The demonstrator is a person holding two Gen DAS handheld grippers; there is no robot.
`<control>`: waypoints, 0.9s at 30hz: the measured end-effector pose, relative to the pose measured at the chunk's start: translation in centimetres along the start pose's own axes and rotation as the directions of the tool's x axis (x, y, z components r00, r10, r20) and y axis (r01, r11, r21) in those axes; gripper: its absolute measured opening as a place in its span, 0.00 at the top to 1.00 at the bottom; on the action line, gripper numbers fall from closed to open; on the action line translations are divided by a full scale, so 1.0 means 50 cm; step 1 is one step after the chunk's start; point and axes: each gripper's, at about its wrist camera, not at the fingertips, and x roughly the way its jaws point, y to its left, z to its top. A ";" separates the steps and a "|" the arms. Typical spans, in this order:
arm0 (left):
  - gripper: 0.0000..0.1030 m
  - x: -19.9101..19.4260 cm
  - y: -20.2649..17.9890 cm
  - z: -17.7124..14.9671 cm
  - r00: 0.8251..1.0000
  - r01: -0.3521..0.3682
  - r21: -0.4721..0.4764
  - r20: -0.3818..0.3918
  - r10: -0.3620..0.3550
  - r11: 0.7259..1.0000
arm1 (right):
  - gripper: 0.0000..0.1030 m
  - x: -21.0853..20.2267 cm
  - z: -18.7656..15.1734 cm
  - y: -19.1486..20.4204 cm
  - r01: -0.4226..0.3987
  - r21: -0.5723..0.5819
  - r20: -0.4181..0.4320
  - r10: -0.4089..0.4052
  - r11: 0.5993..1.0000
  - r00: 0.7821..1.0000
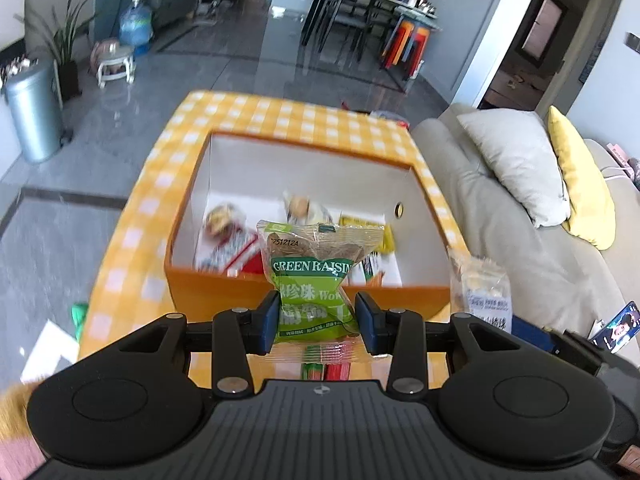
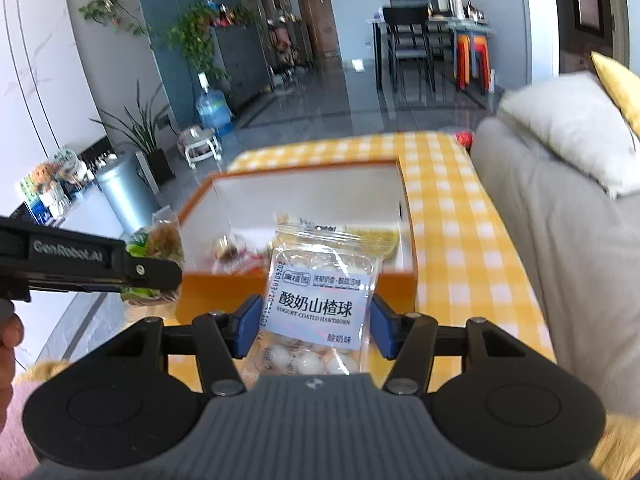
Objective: Organize snacks
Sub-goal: 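Lift both packets and carry them over the open box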
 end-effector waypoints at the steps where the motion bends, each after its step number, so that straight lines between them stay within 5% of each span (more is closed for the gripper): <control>1: 0.56 -0.001 -0.002 0.008 1.000 0.000 0.007 0.008 0.000 1.000 | 0.47 -0.002 0.012 0.002 -0.003 -0.004 0.012 0.003 1.000 1.000; 14: 0.56 0.023 -0.025 0.105 0.997 -0.040 0.115 0.063 0.033 0.993 | 0.47 0.044 0.139 0.021 -0.011 -0.104 0.080 0.019 0.995 0.997; 27: 0.56 0.157 -0.014 0.144 0.993 -0.088 0.194 -0.055 0.101 0.977 | 0.47 0.199 0.177 0.045 0.045 -0.324 -0.008 -0.051 0.945 0.999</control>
